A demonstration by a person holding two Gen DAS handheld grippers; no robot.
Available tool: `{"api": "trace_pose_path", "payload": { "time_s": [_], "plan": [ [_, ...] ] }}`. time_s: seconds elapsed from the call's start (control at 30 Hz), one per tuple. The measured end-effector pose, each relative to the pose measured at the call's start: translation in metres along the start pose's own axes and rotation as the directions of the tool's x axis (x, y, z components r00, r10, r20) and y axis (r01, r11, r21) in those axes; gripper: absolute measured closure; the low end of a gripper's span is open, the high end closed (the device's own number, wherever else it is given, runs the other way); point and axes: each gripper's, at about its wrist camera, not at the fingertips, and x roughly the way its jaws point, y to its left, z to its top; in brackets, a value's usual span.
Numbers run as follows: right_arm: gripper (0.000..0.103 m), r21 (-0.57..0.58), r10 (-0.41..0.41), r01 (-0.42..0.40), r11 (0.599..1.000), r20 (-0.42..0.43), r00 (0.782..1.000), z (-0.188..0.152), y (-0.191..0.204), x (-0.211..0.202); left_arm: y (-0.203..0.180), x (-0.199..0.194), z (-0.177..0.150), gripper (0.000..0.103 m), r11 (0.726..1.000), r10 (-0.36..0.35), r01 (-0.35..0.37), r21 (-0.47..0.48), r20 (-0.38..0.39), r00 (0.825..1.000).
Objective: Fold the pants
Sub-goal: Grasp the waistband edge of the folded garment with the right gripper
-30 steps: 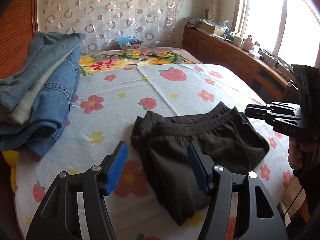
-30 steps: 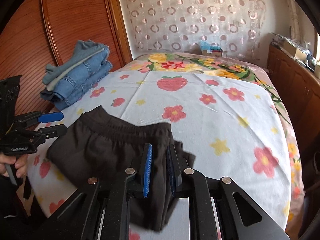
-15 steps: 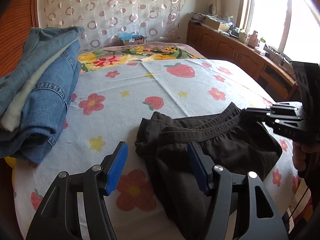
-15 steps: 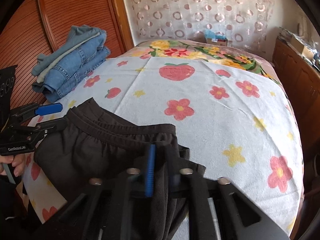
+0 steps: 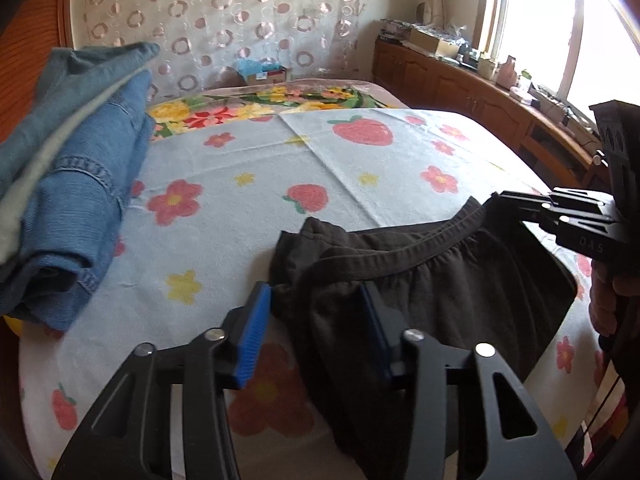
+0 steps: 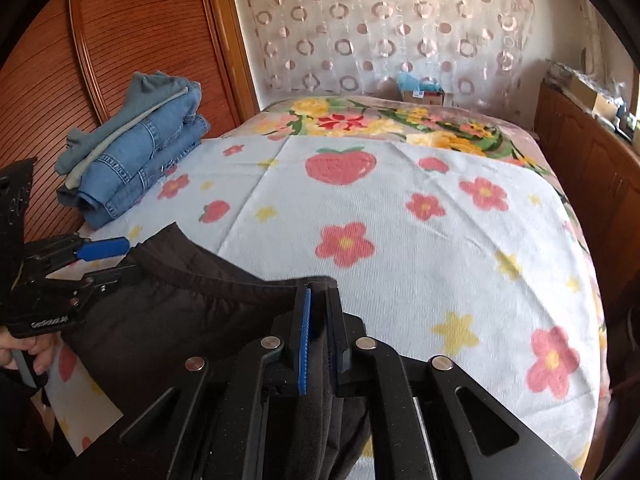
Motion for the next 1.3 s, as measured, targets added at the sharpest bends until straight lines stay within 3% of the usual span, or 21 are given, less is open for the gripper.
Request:
{"api": "trace_pose_path", "payload": {
  "time_s": [0.03,0.2,0.33,0.7,0.8,0.87,0.93,1.03,1.17,1.27,1.3],
  "plan": [
    [0.091,-0.001,0.001,-0.001,1.0,0.002,1.0,-0.002,0.001,-0.002,0.0,-0.001,0.0,0.066,1.0,-0.004,0.004,0.0,0.005,1.0],
    [0.088,-0.03,-0.01,0.009,1.0,-0.015,1.0,-0.004,0.0,-0.006,-0.008,-0.002,0.002,0.072,0.999,0.008,-0.009,0.034,0.02,1.0],
    [0.088,-0.017,-0.009,0.009,1.0,-0.031,0.999,-0.007,-0.003,-0.003,-0.011,-0.009,0.006,0.084,0.999,0.006,-0.009,0.046,0.048,0.999],
    [0.088,-0.008,-0.001,0.0,1.0,-0.035,0.999,-0.007,-0.006,-0.001,-0.011,-0.012,0.025,0.085,0.997,0.042,-0.046,0.063,0.069,0.997],
    [0.088,-0.009,-0.003,0.002,1.0,-0.033,0.999,-0.008,-0.005,-0.001,-0.008,-0.013,0.023,0.085,0.999,0.019,-0.021,0.038,0.059,0.998],
    [0.088,-0.011,-0.004,0.004,1.0,-0.033,0.999,-0.008,-0.005,-0.001,-0.004,-0.014,0.021,0.077,1.0,0.016,-0.017,0.021,0.048,0.999],
    [0.088,-0.013,-0.006,0.006,1.0,-0.034,0.999,-0.008,-0.005,-0.001,-0.003,-0.015,0.019,0.051,1.0,0.021,-0.022,0.021,0.057,0.998],
    [0.088,-0.015,-0.007,0.006,1.0,-0.031,0.999,-0.008,-0.005,-0.002,-0.001,-0.01,0.017,0.03,0.999,0.032,-0.033,0.024,0.04,0.999],
    [0.086,-0.012,-0.016,0.015,1.0,-0.014,1.0,-0.009,-0.006,-0.007,0.003,0.0,0.014,0.028,0.999,0.032,-0.032,0.002,0.005,0.999],
    [0.062,-0.02,-0.083,0.083,0.996,-0.006,0.997,-0.01,-0.007,-0.015,0.003,0.005,0.01,0.028,0.999,0.034,-0.034,0.001,-0.01,0.999],
    [0.061,-0.01,-0.109,0.109,0.994,0.005,0.994,-0.012,-0.009,-0.019,0.003,0.007,0.009,0.028,0.999,0.036,-0.036,0.002,-0.016,0.999]
  ]
}}
